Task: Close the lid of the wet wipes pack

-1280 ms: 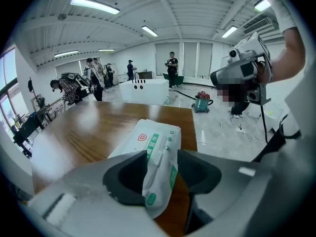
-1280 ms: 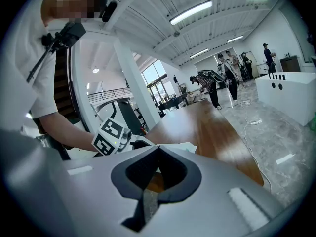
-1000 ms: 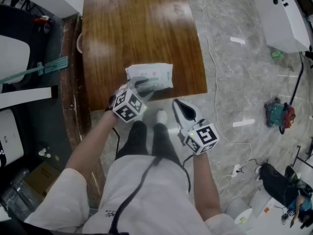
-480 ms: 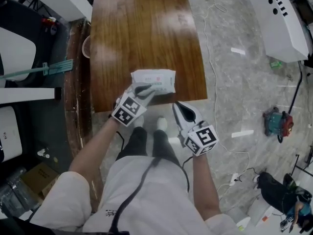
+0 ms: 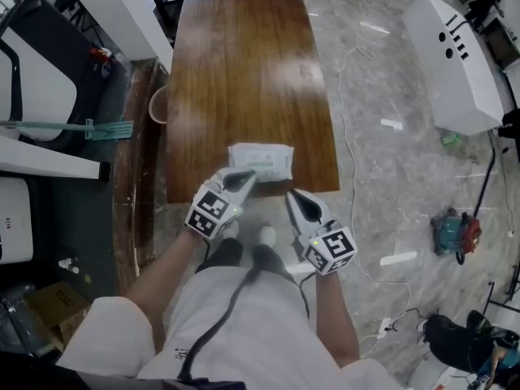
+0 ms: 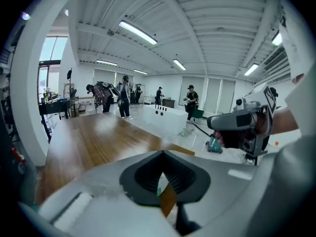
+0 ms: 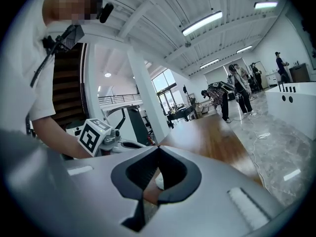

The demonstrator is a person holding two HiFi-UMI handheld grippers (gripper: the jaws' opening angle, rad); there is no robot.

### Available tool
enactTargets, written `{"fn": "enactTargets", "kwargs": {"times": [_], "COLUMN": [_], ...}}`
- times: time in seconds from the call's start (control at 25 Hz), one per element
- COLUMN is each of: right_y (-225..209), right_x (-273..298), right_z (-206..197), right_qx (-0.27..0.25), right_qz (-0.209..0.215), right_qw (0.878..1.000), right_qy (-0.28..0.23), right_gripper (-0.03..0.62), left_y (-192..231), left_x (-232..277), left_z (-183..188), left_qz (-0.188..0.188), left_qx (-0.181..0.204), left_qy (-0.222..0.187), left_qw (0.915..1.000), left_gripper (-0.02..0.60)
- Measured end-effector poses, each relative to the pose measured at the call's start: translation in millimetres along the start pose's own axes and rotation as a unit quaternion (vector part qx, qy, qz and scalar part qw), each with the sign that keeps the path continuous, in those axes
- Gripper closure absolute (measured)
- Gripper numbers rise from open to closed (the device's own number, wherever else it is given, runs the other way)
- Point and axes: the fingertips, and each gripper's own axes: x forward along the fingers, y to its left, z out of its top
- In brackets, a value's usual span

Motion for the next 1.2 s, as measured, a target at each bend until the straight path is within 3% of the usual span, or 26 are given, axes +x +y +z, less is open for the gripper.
{"fn": "enactTargets", "kwargs": {"times": [0.16, 0.6, 1.2], "right_y": [10.7, 30.1, 42.2], "right_x": [-3.0, -7.0, 0.8], "right_z": [12.6, 44.0, 59.1], "right_qx": [-0.007, -0.033, -0.055], "right_qz": [0.002, -0.002, -0.009], "right_qw": [1.000, 0.999, 0.998], "right_qy": [-0.011, -0.034, -0.039], "right_gripper": [0.586, 0.586, 0.586], "left_y": [-3.6, -5.3, 19.6], "left_x": [-26.7, -81.4, -111.6], "left_z": [26.3, 72.0, 84.1], "left_qz": [0.010, 0.035, 0.056], "left_qx": [-0.021, -0.032, -0.038], "left_qy": [-0.044, -0.125, -0.158], "left_qw": [0.9987, 0.9911, 0.9851], "left_gripper": [0.578, 0.578, 0.578]}}
